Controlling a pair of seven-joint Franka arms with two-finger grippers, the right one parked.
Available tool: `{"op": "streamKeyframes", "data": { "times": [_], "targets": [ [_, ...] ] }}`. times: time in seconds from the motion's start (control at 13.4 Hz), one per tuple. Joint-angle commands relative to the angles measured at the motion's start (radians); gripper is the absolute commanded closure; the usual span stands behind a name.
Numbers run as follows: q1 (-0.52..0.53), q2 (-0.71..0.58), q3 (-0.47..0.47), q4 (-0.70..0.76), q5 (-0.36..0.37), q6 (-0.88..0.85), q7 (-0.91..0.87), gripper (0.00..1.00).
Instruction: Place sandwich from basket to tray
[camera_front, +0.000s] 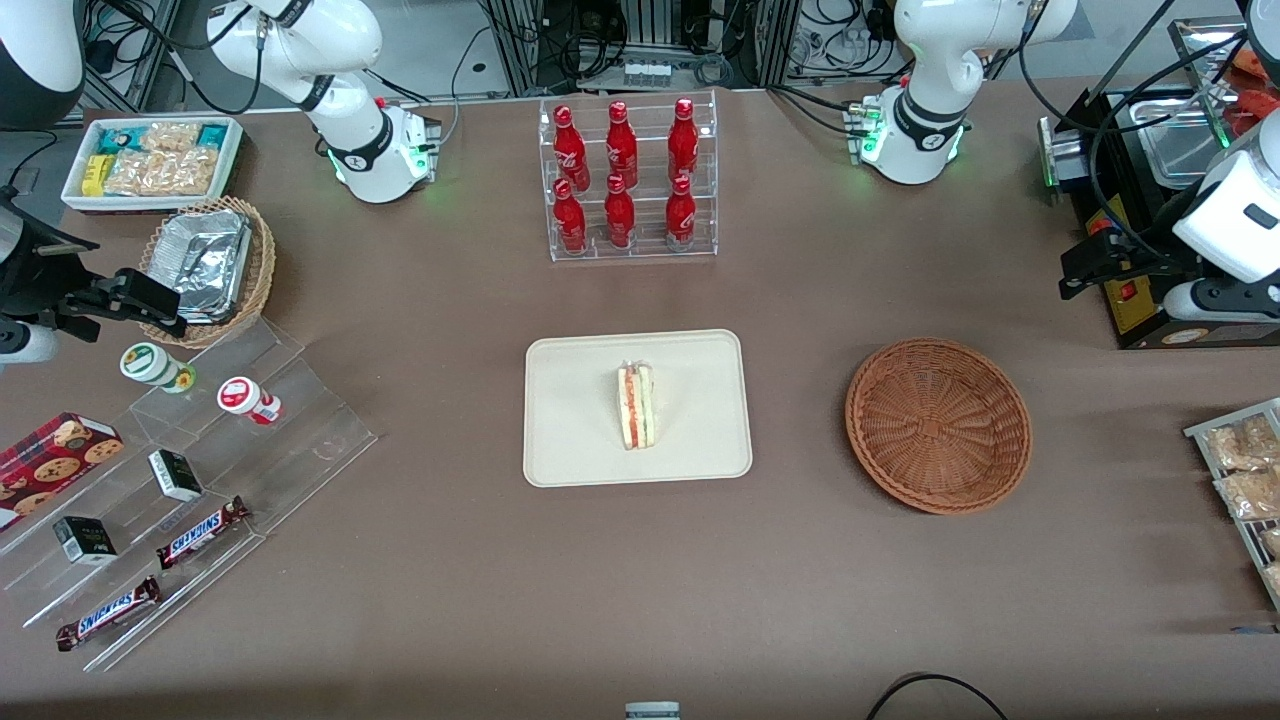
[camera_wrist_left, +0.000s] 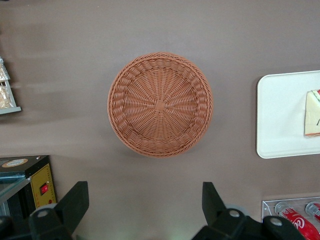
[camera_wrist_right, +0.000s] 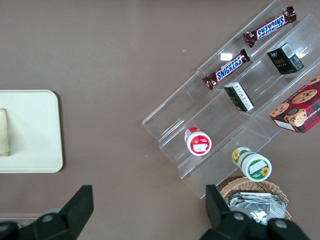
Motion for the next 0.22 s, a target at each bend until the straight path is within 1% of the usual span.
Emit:
{"op": "streamKeyframes", "data": {
  "times": [0.0,0.15],
  "targets": [
    [0.005,0.013,-0.004,0.031,0.061,-0.007,0.02,0.0],
    [0.007,0.007,-0.002,0.028,0.063,-0.016,0.013,0.0]
  ]
}}
